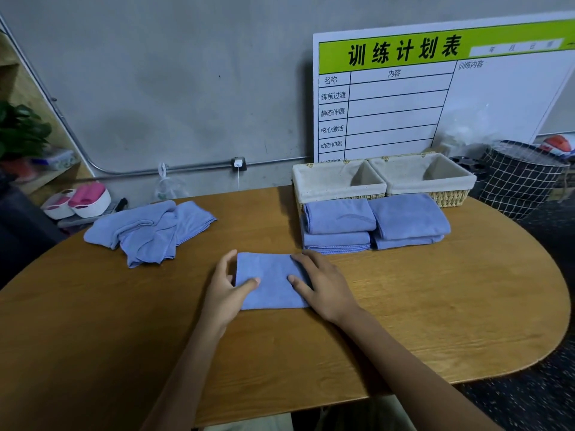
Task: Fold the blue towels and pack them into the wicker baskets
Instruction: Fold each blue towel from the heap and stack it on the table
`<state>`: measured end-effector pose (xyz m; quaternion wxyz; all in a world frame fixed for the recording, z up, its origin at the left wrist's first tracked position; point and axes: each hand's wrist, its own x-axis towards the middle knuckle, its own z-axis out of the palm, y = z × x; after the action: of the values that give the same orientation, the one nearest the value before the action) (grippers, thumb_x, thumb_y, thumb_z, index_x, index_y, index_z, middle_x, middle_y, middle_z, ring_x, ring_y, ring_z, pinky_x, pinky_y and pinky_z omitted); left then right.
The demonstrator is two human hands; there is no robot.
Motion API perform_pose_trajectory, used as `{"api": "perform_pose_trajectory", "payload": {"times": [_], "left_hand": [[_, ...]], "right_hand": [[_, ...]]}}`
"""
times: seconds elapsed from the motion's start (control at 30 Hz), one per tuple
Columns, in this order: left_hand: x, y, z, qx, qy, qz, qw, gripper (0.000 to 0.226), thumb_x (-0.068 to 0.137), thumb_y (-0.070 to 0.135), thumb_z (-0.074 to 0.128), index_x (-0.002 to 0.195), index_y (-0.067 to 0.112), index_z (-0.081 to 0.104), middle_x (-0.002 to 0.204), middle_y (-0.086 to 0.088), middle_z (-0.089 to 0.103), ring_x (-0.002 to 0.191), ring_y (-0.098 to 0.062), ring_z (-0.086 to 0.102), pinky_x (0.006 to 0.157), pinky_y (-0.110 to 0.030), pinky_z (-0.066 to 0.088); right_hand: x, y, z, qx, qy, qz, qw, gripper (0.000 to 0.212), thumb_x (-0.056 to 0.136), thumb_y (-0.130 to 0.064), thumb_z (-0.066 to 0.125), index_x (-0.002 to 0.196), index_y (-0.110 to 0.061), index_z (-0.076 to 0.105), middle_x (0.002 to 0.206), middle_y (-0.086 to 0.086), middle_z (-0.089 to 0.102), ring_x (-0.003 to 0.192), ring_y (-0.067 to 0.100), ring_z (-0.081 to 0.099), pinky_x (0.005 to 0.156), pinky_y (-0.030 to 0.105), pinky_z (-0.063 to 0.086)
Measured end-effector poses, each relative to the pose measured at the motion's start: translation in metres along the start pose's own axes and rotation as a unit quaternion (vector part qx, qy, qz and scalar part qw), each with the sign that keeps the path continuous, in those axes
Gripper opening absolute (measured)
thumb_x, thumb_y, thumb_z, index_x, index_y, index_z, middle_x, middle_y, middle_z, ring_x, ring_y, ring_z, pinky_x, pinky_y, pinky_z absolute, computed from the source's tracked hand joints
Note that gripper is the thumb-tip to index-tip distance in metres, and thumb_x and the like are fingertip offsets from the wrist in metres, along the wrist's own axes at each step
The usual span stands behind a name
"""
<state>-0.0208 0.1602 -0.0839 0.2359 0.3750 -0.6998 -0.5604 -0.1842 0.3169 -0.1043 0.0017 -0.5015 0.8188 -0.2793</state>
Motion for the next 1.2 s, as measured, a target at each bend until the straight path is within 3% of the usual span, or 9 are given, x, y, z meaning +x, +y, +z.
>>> {"api": "perform_pose_trajectory", "payload": {"times": [0.1,0.2,0.27,0.5,0.67,0.83,0.93,1.1,1.2], "left_hand": [[0.009,-0.002,-0.004,0.130,0.077,0.068,0.986,0.065,0.089,0.026,0.074,0.144,0.039,0.042,0.125,-0.007,0.059,0.105,-0.022,0.062,0.084,-0.036,0.053],[0.001,-0.002,-0.003,0.366,0.186,0.242,0.879,0.045,0.096,0.025,0.063,0.140,0.026,0.054,0.128,-0.007,0.051,0.111,-0.027,0.055,0.090,-0.045,0.049],[-0.010,-0.009,0.008,0.420,0.146,0.310,0.840,0.040,0.101,0.035,0.048,0.137,0.025,0.058,0.140,-0.005,0.051,0.123,-0.027,0.053,0.095,-0.048,0.047],[0.024,-0.015,0.023,0.469,0.040,0.204,0.858,0.071,0.094,0.062,0.002,0.153,0.039,0.033,0.166,0.012,0.016,0.154,-0.017,0.008,0.121,-0.053,0.018],[0.066,-0.007,0.028,0.453,0.010,0.207,0.867,0.074,0.092,0.065,0.002,0.154,0.040,0.032,0.166,0.015,0.015,0.155,-0.014,0.003,0.123,-0.052,0.013],[0.082,-0.002,0.036,0.479,0.003,0.213,0.852,0.054,0.104,0.053,0.022,0.155,0.038,0.030,0.167,0.013,0.014,0.155,-0.016,0.005,0.122,-0.049,0.013],[0.080,0.002,0.032,0.454,0.002,0.225,0.862,0.067,0.096,0.061,0.010,0.153,0.037,0.034,0.165,0.012,0.020,0.154,-0.014,0.011,0.121,-0.047,0.015],[0.098,0.003,-0.058,0.385,0.176,0.269,0.865,0.045,0.101,0.043,0.038,0.130,0.020,0.063,0.136,0.000,0.060,0.126,-0.022,0.054,0.105,-0.047,0.042],[0.121,0.001,-0.133,0.396,0.313,0.222,0.834,0.032,0.095,0.030,0.060,0.120,0.012,0.067,0.123,-0.009,0.062,0.113,-0.034,0.056,0.095,-0.053,0.046]], "right_hand": [[0.017,-0.009,0.006,-0.074,0.065,0.007,0.995,0.047,0.099,-0.058,0.042,0.133,-0.028,0.056,0.145,0.000,0.048,0.127,0.023,0.049,0.099,0.044,0.041],[0.025,-0.024,0.014,-0.143,0.177,-0.054,0.972,0.027,0.098,-0.045,0.051,0.107,-0.025,0.067,0.125,-0.002,0.060,0.109,0.025,0.058,0.086,0.041,0.039],[0.022,-0.030,0.023,-0.147,0.198,-0.117,0.962,0.019,0.098,-0.035,0.053,0.104,-0.024,0.068,0.121,-0.002,0.062,0.106,0.024,0.059,0.086,0.041,0.040],[0.045,-0.026,0.039,-0.166,0.131,-0.086,0.974,0.031,0.105,-0.033,0.037,0.122,-0.022,0.061,0.130,0.001,0.060,0.124,0.023,0.055,0.106,0.048,0.039],[0.077,-0.023,0.039,-0.196,0.103,-0.043,0.974,0.038,0.102,-0.028,0.033,0.125,-0.018,0.061,0.129,0.005,0.060,0.127,0.026,0.052,0.117,0.051,0.027],[0.088,-0.019,0.042,-0.215,0.147,-0.050,0.964,0.030,0.090,-0.018,0.059,0.119,-0.015,0.066,0.121,0.005,0.065,0.120,0.025,0.058,0.116,0.048,0.030],[0.089,-0.015,0.045,-0.212,0.159,-0.071,0.962,0.027,0.091,-0.019,0.052,0.114,-0.016,0.065,0.116,0.003,0.065,0.113,0.024,0.061,0.113,0.046,0.029],[0.087,-0.019,0.046,-0.210,0.177,-0.121,0.954,0.028,0.086,-0.009,0.065,0.113,-0.015,0.063,0.112,0.006,0.062,0.106,0.029,0.060,0.105,0.045,0.032],[0.092,-0.027,0.051,-0.218,0.181,-0.159,0.946,0.016,0.092,-0.014,0.065,0.108,-0.016,0.065,0.108,0.004,0.064,0.097,0.028,0.062,0.099,0.043,0.035]]}}
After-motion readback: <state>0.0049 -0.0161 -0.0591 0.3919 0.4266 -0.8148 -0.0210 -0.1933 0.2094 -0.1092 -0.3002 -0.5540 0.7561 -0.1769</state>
